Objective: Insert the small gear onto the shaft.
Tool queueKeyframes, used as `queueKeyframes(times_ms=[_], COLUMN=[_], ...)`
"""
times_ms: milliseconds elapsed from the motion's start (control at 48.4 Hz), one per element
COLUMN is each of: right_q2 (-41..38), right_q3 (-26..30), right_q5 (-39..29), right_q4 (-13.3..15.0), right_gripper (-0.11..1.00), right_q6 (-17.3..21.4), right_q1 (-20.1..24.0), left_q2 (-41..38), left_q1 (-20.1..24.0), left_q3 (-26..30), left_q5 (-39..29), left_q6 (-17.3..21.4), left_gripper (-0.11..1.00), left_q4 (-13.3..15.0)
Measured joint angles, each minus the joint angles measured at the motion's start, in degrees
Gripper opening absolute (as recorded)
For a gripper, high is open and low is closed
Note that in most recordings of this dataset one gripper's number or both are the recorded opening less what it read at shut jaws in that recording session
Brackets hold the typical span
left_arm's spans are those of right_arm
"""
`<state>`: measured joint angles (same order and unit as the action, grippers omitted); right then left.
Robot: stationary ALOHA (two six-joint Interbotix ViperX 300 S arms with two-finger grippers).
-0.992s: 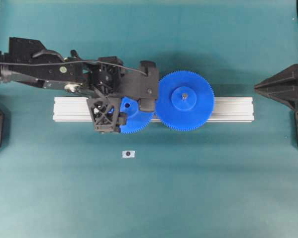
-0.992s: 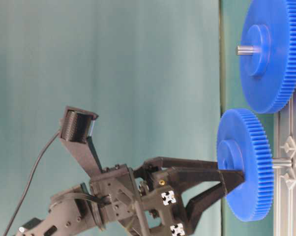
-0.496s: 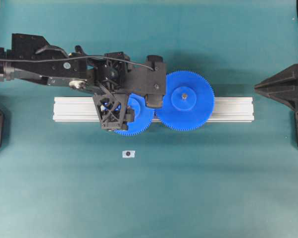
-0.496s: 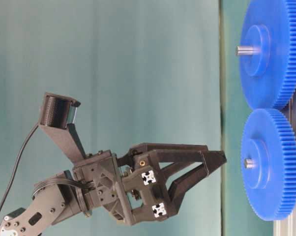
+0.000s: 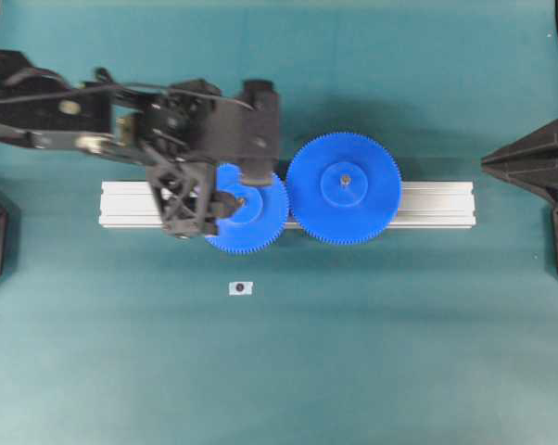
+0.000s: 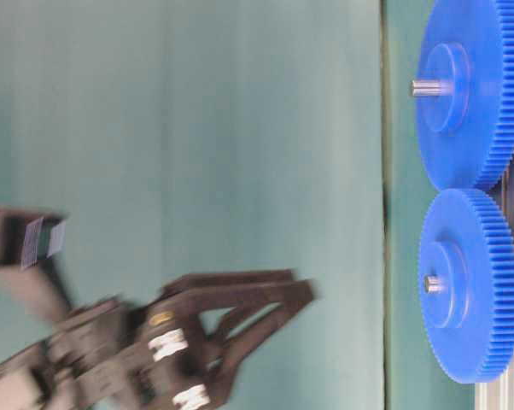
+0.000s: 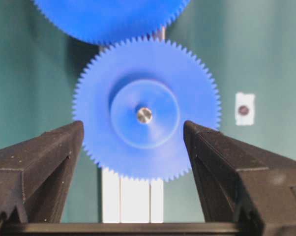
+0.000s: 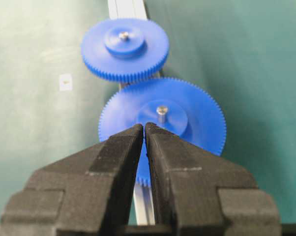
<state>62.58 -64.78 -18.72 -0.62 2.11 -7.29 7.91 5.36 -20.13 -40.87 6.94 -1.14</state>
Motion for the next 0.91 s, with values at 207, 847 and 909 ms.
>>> queueKeyframes(times_ms=[207,847,909], right_q2=[0.62,2.99,3.16], right_q3=[-0.44,-2.11,-2.37], right_q5=[0.0,-0.18,-0.18], right_q4=[0.0,0.0,0.0], right_gripper=[0.23,0.23,0.23], right_q6=[0.0,0.0,0.0], right_q1=[0.0,0.0,0.0], left_q2=[3.25,9.76,10.11], left_q1=[-0.62,-2.02,-2.29], left_q3=[-2.29,-8.61,-9.23], left_q5=[0.0,2.11,2.9], left_q6=[0.09,-0.35,-1.41], left_gripper=[0.79,0.79,0.79], left_q4=[0.0,0.09,0.0])
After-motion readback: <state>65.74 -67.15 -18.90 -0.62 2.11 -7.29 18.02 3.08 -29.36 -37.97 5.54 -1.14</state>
